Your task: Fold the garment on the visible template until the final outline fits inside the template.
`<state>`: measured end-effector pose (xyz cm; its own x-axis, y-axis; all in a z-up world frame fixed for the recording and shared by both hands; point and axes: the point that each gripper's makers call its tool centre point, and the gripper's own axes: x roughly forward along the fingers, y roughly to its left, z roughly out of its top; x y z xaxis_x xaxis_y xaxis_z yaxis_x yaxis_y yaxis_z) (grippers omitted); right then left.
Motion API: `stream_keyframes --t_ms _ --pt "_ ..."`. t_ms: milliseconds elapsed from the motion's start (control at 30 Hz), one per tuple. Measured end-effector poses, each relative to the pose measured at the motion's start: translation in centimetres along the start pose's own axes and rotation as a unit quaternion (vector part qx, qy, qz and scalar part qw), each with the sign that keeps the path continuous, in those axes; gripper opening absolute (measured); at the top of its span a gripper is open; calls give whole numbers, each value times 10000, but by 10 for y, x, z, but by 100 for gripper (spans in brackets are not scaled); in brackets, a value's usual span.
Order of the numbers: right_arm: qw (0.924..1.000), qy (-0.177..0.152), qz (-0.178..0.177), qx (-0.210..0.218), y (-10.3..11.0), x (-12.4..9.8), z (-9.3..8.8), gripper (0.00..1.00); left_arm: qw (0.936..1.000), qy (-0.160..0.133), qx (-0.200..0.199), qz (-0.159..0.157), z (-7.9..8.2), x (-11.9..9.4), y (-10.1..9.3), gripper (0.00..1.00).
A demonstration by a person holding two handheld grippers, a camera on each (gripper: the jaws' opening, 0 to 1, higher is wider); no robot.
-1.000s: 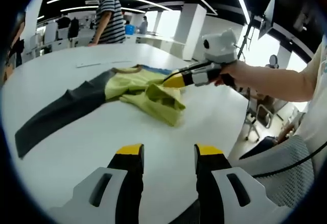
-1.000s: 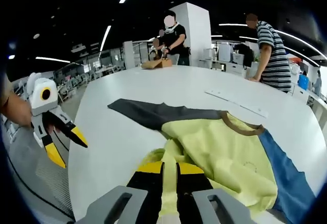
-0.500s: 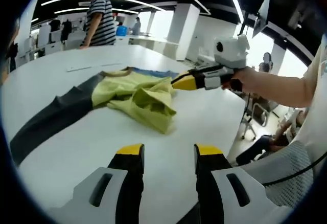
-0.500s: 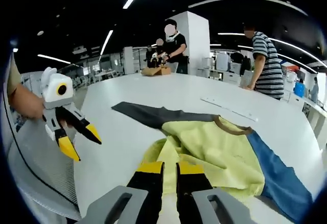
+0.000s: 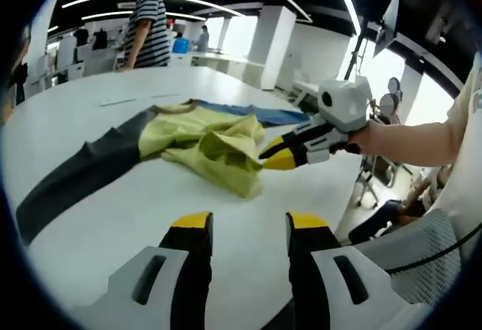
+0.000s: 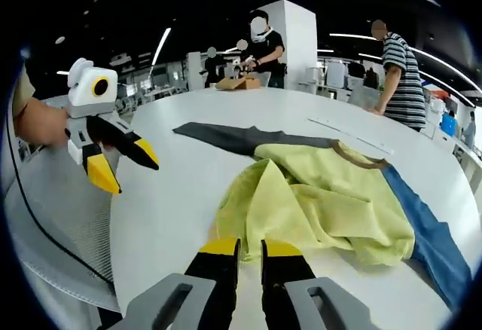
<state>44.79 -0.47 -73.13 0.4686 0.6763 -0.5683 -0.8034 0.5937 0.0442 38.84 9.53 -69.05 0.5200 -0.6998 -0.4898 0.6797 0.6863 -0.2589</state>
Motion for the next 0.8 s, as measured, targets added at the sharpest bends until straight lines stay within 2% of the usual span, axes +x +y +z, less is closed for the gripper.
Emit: stream_keyframes --t_ms 133,367,800 --pt "9999 139 -41 -42 -2 3 -6 3 10000 15 -30 10 -2 0 1 35" --pt "9999 118 -88 -73 -6 3 -5 0 10000 58 -35 -37 -4 4 -2 35" --pt "9993 -170 -282 179 -22 -10 6 0 9996 174 137 -185 -4 21 -13 33"
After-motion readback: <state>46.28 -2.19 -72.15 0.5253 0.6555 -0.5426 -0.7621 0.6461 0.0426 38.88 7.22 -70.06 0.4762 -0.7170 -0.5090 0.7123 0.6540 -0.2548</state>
